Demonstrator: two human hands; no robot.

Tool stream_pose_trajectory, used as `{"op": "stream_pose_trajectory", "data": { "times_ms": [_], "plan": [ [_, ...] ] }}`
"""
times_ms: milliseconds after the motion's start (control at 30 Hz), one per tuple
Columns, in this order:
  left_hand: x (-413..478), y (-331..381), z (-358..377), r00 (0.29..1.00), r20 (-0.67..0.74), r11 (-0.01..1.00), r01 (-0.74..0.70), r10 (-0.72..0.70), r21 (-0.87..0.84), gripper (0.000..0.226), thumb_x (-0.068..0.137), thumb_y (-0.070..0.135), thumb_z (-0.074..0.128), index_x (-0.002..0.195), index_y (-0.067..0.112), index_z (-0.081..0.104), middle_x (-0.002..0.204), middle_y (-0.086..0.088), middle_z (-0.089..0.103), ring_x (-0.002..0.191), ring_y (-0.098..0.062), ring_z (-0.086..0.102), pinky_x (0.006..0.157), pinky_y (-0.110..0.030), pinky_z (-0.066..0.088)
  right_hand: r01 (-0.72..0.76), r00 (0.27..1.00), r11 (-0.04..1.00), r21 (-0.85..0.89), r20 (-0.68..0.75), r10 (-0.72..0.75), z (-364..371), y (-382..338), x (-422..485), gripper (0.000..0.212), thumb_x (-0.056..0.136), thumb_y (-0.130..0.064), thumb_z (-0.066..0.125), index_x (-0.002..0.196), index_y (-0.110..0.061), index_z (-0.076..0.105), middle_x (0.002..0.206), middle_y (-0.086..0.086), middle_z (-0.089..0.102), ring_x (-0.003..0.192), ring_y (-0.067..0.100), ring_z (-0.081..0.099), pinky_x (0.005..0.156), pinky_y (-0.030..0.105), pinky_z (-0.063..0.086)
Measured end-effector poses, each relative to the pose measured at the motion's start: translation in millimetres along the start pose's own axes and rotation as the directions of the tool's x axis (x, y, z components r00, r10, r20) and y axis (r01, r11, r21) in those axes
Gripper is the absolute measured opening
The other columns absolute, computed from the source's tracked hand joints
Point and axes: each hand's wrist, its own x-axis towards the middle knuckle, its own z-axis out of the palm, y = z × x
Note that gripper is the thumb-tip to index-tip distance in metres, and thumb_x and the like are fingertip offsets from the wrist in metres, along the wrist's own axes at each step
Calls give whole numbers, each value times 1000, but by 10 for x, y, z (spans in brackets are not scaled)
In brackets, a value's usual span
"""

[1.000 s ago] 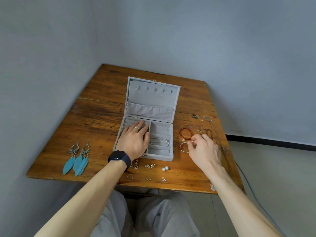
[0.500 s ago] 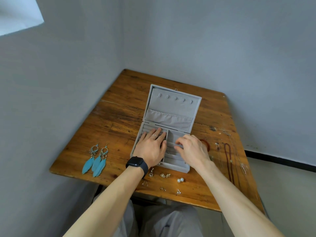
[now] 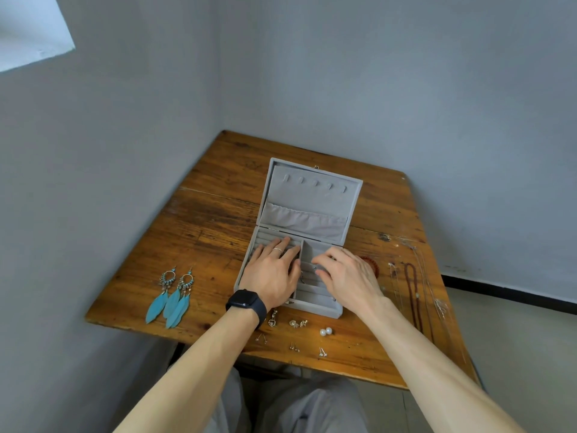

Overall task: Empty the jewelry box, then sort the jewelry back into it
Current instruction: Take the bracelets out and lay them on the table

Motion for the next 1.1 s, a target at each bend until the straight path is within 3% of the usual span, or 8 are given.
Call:
{"op": "stream_pose_trajectory", "data": {
  "times_ms": [233,400,567,700,833,967,1100],
  "plan": [
    [2,-1,-7,1000,8,1000,0,0,14,49,103,43,30,145,28,51,156,1,42,146,-18,32,121,-43,26,-86,995,995,54,49,84,21,-24,92,15,98,-28,58,105,-20,69,100,-5,62,100,17,59,73,29,46],
    [4,0,-48,1000,0,999,-28,28,30,46,101,43,33,146,40,44,151,-3,48,141,-24,40,114,-44,34,-126,992,981,148,47,121,-113,-38,23,9,98,-27,57,99,-25,66,98,-12,58,91,10,57,68,22,42],
    [113,34,-174,993,116,994,-40,28,102,39,98,43,40,132,42,58,150,-2,45,134,-29,43,108,-47,38,-209,963,876,434,-67,263,-434,-18,-211,4,93,-22,64,92,-25,66,91,-16,61,84,-3,57,67,8,41],
    [286,154,-311,976,214,989,-66,36,135,30,95,43,53,121,37,67,138,-1,44,124,-27,45,98,-44,45,-220,914,777,589,-153,375,-606,-11,-395,5,93,-16,66,95,-18,70,91,-13,69,89,0,62,72,8,48],
    [352,291,-348,972,217,962,-138,86,236,24,96,39,57,112,32,74,124,1,49,118,-23,45,96,-40,43,-263,893,722,641,-121,433,-669,7,-540,5,93,-18,66,93,-22,70,90,-16,70,88,1,63,69,9,47],
    [378,399,-375,953,248,896,-257,174,361,23,98,30,55,110,29,74,125,3,60,119,-22,49,96,-38,42,-314,853,664,679,-105,512,-714,23,-661,5,94,-19,66,94,-23,70,90,-17,70,89,-3,62,68,5,45],
    [416,465,-380,941,304,849,-277,146,450,21,96,25,57,107,24,74,116,2,69,116,-22,53,96,-37,40,-338,836,633,697,-87,542,-746,5,-791,6,94,-21,66,95,-24,70,91,-19,69,92,-7,60,70,4,44]
  ]
}}
